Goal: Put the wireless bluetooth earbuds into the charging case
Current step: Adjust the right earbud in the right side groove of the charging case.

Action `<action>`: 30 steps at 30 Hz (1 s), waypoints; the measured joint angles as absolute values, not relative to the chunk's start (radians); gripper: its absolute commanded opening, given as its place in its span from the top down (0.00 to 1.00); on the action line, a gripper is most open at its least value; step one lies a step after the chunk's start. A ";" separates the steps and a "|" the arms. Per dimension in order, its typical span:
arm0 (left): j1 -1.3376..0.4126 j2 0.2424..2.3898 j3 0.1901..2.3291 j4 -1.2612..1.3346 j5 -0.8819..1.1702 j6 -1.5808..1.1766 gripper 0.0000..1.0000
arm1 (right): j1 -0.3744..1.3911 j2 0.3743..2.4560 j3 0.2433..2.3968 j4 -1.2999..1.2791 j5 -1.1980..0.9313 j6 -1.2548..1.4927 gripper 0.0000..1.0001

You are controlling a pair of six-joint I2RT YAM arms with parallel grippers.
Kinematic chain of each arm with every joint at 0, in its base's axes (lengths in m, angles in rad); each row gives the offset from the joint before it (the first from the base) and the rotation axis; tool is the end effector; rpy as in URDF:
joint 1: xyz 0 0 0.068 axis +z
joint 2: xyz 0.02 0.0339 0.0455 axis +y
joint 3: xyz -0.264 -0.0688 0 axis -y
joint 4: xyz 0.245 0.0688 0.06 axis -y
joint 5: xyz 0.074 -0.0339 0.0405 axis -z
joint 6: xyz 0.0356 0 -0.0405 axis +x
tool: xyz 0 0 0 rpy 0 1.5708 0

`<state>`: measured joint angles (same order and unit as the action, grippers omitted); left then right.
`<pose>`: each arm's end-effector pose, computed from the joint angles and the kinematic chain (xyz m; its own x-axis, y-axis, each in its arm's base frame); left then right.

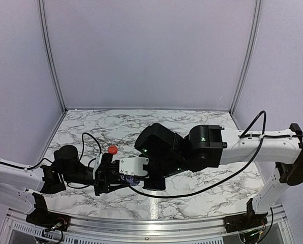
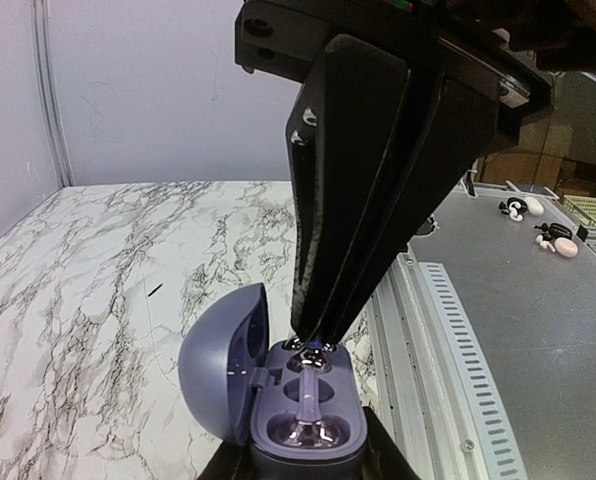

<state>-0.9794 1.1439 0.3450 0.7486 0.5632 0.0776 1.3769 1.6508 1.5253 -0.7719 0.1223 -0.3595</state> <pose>0.1116 -0.2003 0.2149 0.0495 0.0438 -0.9978 0.9984 0.0254 0.0507 0.0736 0.3523 0.3200 0.1965 -0.8116 -0.5502 -0.9509 -0.0210 -0.3087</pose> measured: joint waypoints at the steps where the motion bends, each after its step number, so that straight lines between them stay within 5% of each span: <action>1: -0.980 1.144 0.345 0.743 0.561 0.080 1.00 | 1.377 1.655 1.525 -0.772 0.121 -0.357 1.00; 12: -0.984 1.121 0.331 0.694 0.521 0.096 1.00 | 1.376 1.716 1.555 -0.787 0.125 -0.299 1.00; 30: -0.989 1.108 0.330 0.764 0.502 0.098 1.00 | 1.373 1.641 1.558 -0.758 0.144 -0.266 0.71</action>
<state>-0.9886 1.1084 0.3298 0.7643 0.5018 0.0978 1.3727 1.6409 1.5578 -0.7578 0.1436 -0.2661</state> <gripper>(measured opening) 0.297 0.269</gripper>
